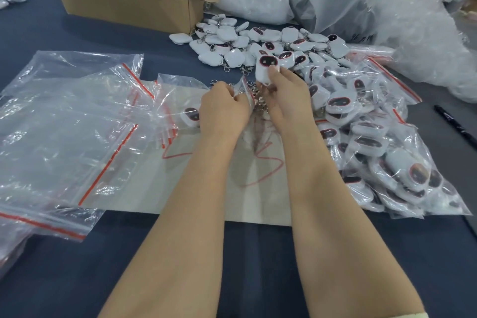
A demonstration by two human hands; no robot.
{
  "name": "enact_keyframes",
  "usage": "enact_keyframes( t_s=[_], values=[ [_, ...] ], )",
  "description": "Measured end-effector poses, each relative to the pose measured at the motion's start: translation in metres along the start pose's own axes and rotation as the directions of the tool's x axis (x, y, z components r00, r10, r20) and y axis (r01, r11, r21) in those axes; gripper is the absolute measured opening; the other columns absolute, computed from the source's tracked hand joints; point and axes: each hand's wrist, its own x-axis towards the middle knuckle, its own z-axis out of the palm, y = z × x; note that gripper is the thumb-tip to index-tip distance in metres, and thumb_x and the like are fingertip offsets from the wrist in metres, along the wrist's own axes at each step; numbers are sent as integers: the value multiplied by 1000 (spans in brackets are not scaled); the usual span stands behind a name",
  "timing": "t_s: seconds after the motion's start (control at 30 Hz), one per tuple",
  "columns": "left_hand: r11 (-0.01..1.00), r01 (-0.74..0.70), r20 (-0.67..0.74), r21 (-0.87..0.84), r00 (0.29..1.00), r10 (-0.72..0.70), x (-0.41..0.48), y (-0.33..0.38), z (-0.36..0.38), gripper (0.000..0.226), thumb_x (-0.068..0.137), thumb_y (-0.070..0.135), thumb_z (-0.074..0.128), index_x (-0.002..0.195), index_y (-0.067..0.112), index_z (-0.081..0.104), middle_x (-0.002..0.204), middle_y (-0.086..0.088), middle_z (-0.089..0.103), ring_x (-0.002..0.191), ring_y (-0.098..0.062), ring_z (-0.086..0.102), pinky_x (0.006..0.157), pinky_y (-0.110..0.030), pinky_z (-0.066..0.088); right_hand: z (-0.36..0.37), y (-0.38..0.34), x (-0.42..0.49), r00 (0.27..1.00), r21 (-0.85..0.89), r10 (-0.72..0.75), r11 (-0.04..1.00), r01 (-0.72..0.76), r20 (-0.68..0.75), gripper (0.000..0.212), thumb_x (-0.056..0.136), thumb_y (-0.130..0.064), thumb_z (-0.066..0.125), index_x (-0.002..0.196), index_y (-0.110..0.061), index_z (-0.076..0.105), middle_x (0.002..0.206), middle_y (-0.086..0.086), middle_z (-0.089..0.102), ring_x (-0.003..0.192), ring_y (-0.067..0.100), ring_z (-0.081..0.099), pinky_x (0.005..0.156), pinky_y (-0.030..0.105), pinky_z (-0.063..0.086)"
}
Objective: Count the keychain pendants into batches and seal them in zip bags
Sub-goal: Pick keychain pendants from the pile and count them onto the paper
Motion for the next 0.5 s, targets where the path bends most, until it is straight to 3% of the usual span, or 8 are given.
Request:
enact_keyframes(
  t_s=[0.07, 0.17, 0.33, 0.5],
  values=[
    [1000, -4, -4, -3, 1000, 4, 0, 0, 0, 19, 89, 20, 50, 101, 7, 58, 103, -7, 62, 87, -22, 51, 71, -24, 33, 1, -1, -3, 997, 262, 65, 962, -77, 52, 14, 98, 0, 46, 96, -1, 60, 84, 9, 62, 71, 17, 58, 71, 28, 52],
    [1000, -4, -14, -6, 1000, 4, -1, 0, 0, 19, 89, 21, 50, 101, 8, 59, 104, -7, 63, 96, -26, 56, 71, -24, 34, 1, -1, -5, 985, 438, 144, 882, -172, 97, 22, 99, -1, 44, 120, -1, 50, 99, 17, 60, 78, 26, 67, 67, 31, 58],
    [1000, -2, -7, -1, 1000, 2, -1, 0, 1, 19, 89, 21, 50, 101, 9, 59, 104, -6, 63, 97, -25, 57, 71, -23, 33, 4, 4, -5, 994, 223, 35, 973, -58, 106, 8, 96, 0, 51, 95, -1, 58, 85, 12, 63, 77, 19, 65, 74, 25, 58],
    [1000, -1, -7, -9, 1000, 1, -1, -1, 0, 18, 89, 22, 50, 99, 10, 59, 102, -6, 64, 93, -25, 57, 71, -24, 34, 1, 8, -4, 992, 100, -45, 994, 34, 117, 7, 94, -1, 55, 94, -5, 60, 85, 8, 67, 79, 15, 68, 77, 26, 56]
  ],
)
